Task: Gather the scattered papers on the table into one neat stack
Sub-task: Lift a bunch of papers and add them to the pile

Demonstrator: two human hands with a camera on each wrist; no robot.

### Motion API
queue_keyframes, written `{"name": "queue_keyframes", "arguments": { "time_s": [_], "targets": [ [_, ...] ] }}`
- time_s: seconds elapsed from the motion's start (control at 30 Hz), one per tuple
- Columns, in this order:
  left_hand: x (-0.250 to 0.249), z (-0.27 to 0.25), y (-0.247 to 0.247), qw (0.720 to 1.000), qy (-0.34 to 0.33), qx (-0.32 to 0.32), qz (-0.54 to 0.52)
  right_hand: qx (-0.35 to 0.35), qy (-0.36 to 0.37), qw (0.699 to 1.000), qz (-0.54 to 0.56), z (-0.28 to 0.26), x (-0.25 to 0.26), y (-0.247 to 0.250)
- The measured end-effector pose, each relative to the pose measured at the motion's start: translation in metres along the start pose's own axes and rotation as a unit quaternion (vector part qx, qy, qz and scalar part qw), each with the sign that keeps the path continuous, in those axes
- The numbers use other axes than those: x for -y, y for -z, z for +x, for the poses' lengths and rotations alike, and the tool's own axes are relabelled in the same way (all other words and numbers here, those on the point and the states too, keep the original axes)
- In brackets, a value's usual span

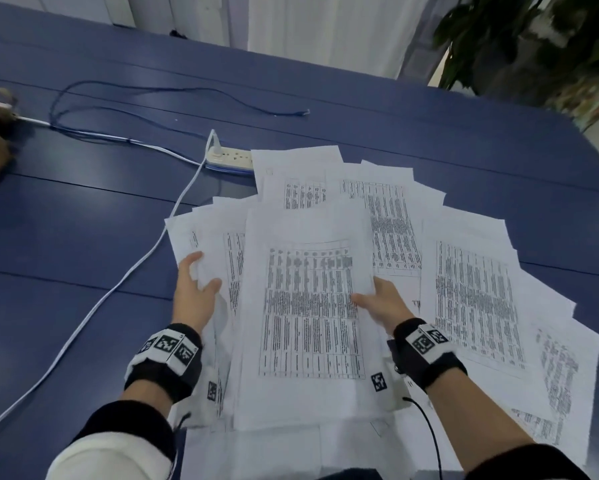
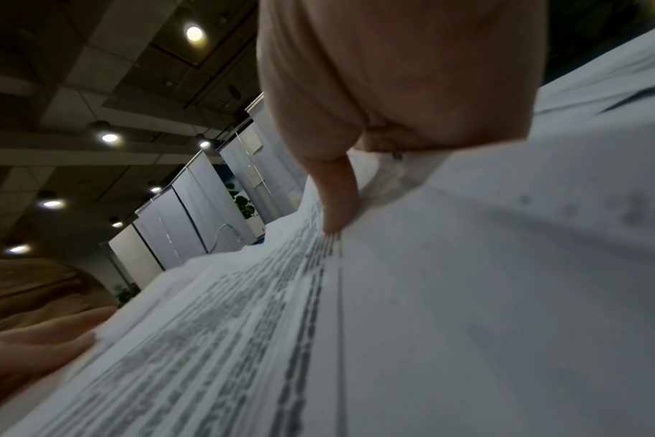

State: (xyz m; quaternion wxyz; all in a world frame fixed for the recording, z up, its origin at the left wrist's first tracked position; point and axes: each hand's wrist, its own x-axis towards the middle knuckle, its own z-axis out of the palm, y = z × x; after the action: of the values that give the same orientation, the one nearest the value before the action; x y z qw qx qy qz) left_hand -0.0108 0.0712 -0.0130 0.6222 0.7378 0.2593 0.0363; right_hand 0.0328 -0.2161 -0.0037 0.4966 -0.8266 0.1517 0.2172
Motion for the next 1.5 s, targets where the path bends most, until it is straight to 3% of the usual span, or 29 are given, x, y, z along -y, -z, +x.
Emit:
{"name": "queue_keyframes", "arguments": {
  "time_s": [0.1, 0.23, 0.4, 0.57, 0.63, 0.7, 0.8, 0.97, 1.0, 1.07, 1.13, 1.2, 1.3, 1.4, 1.5],
  "targets": [
    [-0.004, -0.003, -0.007, 0.997, 0.032, 0.062, -0.012, 0.015, 0.008, 1.000, -0.021, -0.001, 0.007, -0.013],
    [0.007, 0.005, -0.003, 0.990, 0.112, 0.081, -0.034, 0.010, 0.013, 1.000, -0.002, 0.000, 0.009, -0.020],
    [0.009, 0.010, 0.003, 0.982, 0.132, 0.131, 0.044, 0.036, 0.031, 0.998, 0.041, 0.000, 0.007, -0.022],
    [-0.002, 0.011, 0.008, 0.970, 0.150, 0.188, -0.017, 0.037, 0.071, 0.997, 0.017, 0.006, 0.012, -0.015],
    [0.000, 0.016, 0.008, 0.979, 0.147, 0.145, 0.009, -0.041, 0.114, 0.990, -0.071, 0.017, 0.018, -0.001],
    [0.002, 0.018, 0.007, 0.982, 0.140, 0.130, -0.002, -0.126, 0.095, 0.959, -0.235, 0.036, 0.013, 0.018],
    [0.000, 0.012, 0.007, 0.981, 0.144, 0.122, -0.042, -0.082, 0.025, 0.918, -0.387, 0.051, -0.007, 0.032],
    [-0.004, 0.021, 0.012, 0.966, 0.169, 0.145, -0.129, -0.030, 0.111, 0.896, -0.428, 0.022, -0.013, 0.010],
    [-0.004, 0.024, 0.011, 0.966, 0.173, 0.141, -0.130, -0.019, 0.130, 0.896, -0.425, 0.018, -0.015, 0.006],
    [-0.004, 0.026, 0.009, 0.965, 0.176, 0.142, -0.130, -0.027, 0.145, 0.935, -0.323, 0.020, -0.013, 0.007],
    [-0.004, 0.027, 0.007, 0.964, 0.183, 0.144, -0.130, -0.088, 0.116, 0.970, -0.196, 0.033, -0.005, 0.021],
    [-0.006, 0.026, 0.007, 0.963, 0.184, 0.146, -0.129, -0.149, 0.064, 0.968, -0.189, 0.047, 0.004, 0.037],
    [-0.008, 0.025, 0.005, 0.962, 0.195, 0.144, -0.128, -0.168, -0.010, 0.943, -0.288, 0.059, 0.013, 0.043],
    [-0.007, 0.025, 0.004, 0.960, 0.205, 0.143, -0.128, -0.143, -0.006, 0.935, -0.325, 0.058, 0.017, 0.027],
    [-0.011, 0.023, -0.001, 0.956, 0.216, 0.142, -0.140, -0.072, -0.001, 0.967, -0.244, 0.047, 0.015, 0.010]
  ]
}}
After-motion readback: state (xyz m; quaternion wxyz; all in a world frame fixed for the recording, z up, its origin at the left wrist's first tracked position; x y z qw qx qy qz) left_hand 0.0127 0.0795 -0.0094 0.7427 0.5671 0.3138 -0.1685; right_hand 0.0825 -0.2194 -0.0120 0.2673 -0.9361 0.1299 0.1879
